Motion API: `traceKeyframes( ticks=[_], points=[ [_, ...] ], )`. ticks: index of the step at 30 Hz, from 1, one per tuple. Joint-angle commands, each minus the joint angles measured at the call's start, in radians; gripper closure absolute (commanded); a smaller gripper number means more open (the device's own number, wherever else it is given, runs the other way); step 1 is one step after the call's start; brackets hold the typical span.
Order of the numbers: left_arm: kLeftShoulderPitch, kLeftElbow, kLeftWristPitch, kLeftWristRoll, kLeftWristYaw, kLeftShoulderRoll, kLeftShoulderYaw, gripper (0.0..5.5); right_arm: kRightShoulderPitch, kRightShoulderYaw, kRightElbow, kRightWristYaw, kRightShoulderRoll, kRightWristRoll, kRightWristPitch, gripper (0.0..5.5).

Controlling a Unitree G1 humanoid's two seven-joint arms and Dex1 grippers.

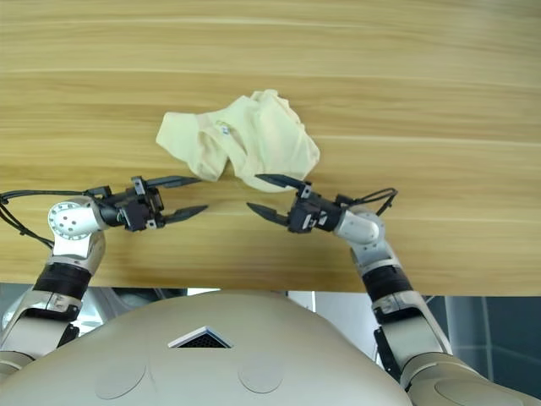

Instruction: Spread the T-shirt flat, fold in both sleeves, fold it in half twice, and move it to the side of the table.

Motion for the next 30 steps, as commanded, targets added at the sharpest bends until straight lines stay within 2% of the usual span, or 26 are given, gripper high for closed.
traceKeyframes(
  ticks=[1, 10, 16, 21, 30],
  points=[
    [-0.002, -0.016, -0.005, -0.007, 0.005, 0.007, -0.013, 3.15, -0.004, 0.009, -0.002, -0.012, -0.010, -0.004, -0.010, 2.70],
    [-0.004, 0.001, -0.011, 0.034, 0.030, 0.016, -0.007, 3.15, 0.000, 0.018, -0.001, -0.031, -0.015, -0.023, -0.010, 2.70],
    [-0.080, 0.170, -0.031, 0.422, 0.279, 0.067, 0.070, 3.15, -0.027, 0.002, 0.075, -0.095, -0.015, -0.131, -0.005, 2.70],
    [-0.123, 0.204, 0.016, 0.718, 0.530, 0.123, 0.083, 3.15, -0.039, -0.002, 0.105, -0.148, -0.017, -0.181, -0.010, 2.70],
    [-0.132, 0.175, 0.044, 0.804, 0.635, 0.164, 0.004, 3.15, -0.057, -0.004, 0.134, -0.214, -0.021, -0.242, 0.006, 2.70]
  ],
)
